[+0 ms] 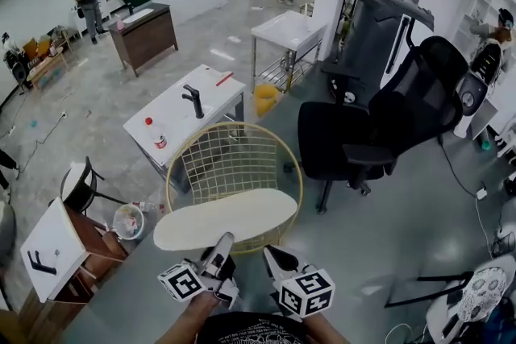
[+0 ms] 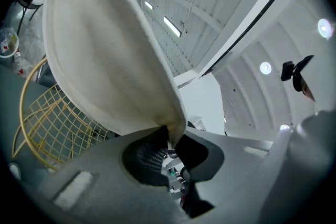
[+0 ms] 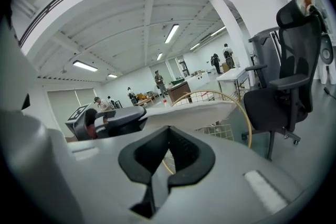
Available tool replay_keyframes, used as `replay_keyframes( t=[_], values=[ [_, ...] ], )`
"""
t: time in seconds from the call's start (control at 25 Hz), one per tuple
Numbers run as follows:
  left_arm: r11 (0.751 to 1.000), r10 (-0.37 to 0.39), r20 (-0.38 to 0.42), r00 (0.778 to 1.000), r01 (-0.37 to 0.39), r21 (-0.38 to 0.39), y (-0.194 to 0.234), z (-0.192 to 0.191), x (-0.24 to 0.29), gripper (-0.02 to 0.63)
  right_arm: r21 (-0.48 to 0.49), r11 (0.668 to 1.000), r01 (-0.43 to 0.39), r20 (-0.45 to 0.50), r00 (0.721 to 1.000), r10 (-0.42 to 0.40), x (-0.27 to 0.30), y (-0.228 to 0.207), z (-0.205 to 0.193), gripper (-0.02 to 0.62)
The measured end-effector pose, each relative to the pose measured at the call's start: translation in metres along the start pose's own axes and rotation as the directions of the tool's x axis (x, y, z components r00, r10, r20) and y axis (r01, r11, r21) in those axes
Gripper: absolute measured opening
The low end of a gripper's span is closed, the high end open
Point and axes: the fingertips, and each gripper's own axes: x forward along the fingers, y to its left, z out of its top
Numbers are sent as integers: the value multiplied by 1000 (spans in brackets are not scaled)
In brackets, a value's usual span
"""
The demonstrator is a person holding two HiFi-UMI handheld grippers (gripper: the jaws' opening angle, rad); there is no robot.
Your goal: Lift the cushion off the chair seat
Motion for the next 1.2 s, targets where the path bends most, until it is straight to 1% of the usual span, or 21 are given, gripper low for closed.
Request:
replay_keyframes(
  t=[0.24, 0.32, 0.44, 0.56, 0.72, 0.88, 1.2],
  values=[
    [997, 55, 61, 997, -57, 42, -22, -22, -30, 38, -66, 997, -25, 24, 999, 27, -34, 12, -8, -2],
    [996, 70, 72, 995, -74, 53, -29, -32, -41, 38, -85, 996, -35, 30, 999, 38, -47, 18, -12, -2],
    [994, 93, 89, 992, -98, 48, -39, -42, -50, 38, -117, 992, -51, 28, 998, 54, -61, 23, -14, -2],
    [990, 120, 103, 987, -128, 67, -43, -49, -61, 38, -149, 987, -67, 22, 997, 71, -72, 28, -19, -3],
    [988, 128, 119, 985, -137, 70, -52, -54, -75, 38, -155, 984, -86, 7, 996, 88, -85, 31, -32, -2],
    [986, 139, 128, 982, -149, 73, -59, -59, -83, 39, -141, 986, -86, 23, 996, 91, -96, 31, -32, -2],
    [987, 123, 109, 986, -132, 87, -67, -64, -76, 38, -155, 984, -86, 32, 995, 92, -104, 35, -30, -2]
  ],
)
